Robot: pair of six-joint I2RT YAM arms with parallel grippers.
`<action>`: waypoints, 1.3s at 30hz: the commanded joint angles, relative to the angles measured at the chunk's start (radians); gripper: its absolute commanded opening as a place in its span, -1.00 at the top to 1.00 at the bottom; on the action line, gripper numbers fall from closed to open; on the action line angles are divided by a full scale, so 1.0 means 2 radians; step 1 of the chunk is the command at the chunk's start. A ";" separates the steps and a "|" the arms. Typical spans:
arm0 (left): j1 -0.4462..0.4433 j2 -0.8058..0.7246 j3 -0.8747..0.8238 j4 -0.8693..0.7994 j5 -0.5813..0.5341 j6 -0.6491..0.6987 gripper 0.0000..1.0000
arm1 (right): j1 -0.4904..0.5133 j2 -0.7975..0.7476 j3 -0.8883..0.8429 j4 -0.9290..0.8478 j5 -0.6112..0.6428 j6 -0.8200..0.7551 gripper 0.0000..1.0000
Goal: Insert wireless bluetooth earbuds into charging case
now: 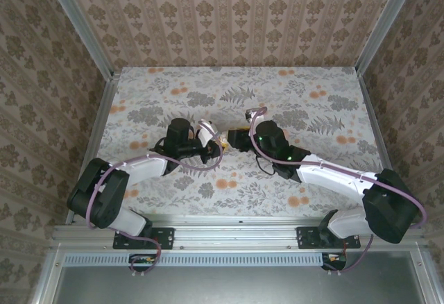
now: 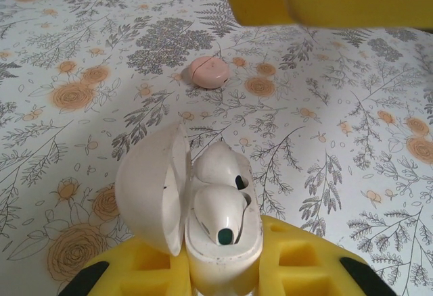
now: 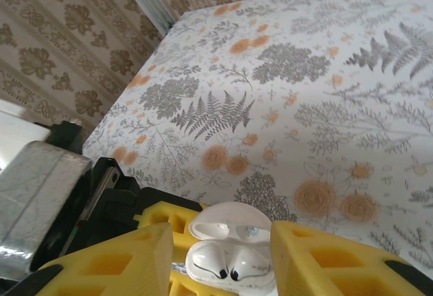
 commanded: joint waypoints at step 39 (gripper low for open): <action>0.008 -0.053 0.024 -0.033 0.091 0.011 0.89 | -0.175 -0.055 -0.094 0.052 -0.422 -0.325 -0.59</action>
